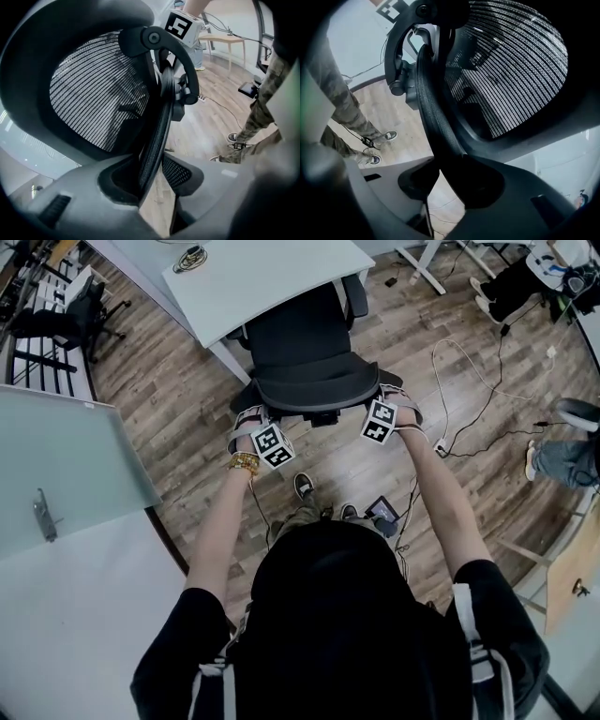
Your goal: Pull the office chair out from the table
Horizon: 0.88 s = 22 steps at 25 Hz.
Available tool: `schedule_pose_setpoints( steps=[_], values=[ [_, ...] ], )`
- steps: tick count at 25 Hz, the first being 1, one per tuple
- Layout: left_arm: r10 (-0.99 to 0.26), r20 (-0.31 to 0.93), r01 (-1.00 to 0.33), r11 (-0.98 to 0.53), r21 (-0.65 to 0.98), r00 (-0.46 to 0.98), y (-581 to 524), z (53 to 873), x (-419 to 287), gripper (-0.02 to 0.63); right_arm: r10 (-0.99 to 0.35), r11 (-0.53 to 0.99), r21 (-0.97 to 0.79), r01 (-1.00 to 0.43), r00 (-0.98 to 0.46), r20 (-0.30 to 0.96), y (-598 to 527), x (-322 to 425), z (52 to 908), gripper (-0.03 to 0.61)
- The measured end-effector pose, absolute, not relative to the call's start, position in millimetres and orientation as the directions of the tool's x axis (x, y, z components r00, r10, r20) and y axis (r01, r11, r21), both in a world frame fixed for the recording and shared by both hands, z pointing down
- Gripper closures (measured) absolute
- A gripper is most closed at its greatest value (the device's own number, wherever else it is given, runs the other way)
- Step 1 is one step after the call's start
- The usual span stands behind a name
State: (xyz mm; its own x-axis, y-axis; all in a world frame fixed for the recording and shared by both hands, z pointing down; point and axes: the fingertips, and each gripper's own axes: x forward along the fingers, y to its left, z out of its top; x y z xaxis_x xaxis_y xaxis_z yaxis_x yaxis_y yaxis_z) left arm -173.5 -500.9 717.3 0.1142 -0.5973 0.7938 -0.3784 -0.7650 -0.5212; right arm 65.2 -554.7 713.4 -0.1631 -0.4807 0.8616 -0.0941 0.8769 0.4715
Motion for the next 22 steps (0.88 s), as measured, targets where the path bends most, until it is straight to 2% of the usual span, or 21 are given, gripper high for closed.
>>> schedule_pose_setpoints(
  steps=[22],
  values=[
    [-0.546,0.836,-0.379,-0.785,-0.491,0.049,-435,727,-153,0.454,-0.502,0.862,0.504,-0.054,-0.215,0.837,-487,89,719,0.442]
  ],
)
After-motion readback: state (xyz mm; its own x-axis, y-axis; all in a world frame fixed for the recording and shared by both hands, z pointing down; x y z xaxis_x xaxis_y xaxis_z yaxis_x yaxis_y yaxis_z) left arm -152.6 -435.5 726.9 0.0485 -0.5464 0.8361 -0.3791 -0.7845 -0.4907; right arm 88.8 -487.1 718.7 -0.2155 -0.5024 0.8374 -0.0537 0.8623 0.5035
